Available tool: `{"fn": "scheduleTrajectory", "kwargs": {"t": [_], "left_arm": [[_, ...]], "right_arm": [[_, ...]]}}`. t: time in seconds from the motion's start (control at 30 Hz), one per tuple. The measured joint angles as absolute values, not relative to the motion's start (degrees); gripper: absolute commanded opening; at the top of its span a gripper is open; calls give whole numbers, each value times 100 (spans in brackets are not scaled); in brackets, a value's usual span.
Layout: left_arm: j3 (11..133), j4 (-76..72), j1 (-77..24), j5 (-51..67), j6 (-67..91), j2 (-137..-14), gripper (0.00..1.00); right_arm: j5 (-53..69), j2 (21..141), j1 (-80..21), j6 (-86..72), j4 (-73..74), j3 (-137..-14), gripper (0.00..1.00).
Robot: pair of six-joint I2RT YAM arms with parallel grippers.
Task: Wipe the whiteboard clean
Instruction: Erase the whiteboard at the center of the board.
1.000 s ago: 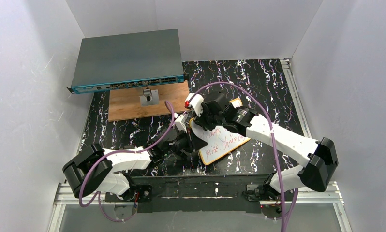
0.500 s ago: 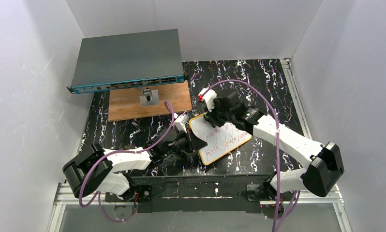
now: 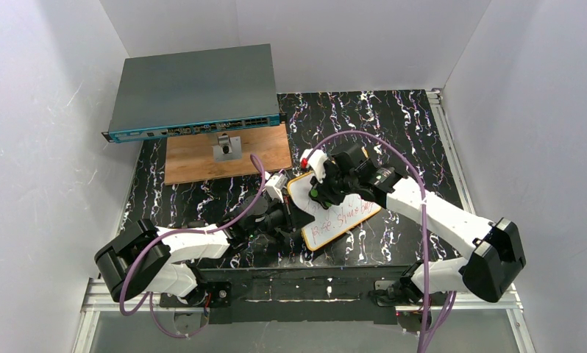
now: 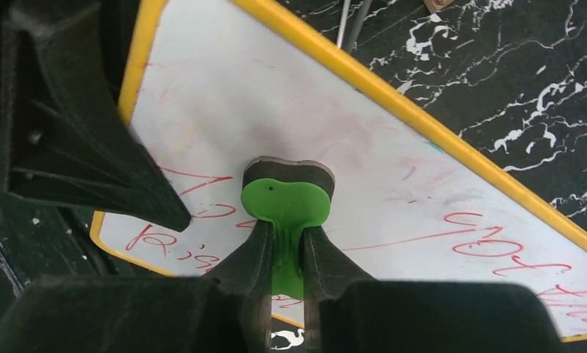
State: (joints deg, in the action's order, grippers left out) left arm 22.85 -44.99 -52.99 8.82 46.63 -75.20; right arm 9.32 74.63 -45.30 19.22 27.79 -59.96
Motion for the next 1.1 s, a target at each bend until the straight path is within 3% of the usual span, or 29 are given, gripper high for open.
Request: {"fn": "scheduleTrajectory", "kwargs": {"t": [0.27,0.43,0.77,1.1], "left_arm": [[2285,-4525,-5297,854,4633,-7520,0],[2285,-4521,-5297,854,4646,-7520,0],[2285,-4545,-5295,856,4657,-7535,0],[2217,-4615,-5290,838,4744,-7535,0]], "right_arm": [[464,7620,-4119,1369,2674,-6257,1],[775,7625,-4086,1527,2692,-6257,1],[1100,8079,-4589,1446,3144,-7028,1],[941,7686,-3868,1396,2585,-6189,1]]}}
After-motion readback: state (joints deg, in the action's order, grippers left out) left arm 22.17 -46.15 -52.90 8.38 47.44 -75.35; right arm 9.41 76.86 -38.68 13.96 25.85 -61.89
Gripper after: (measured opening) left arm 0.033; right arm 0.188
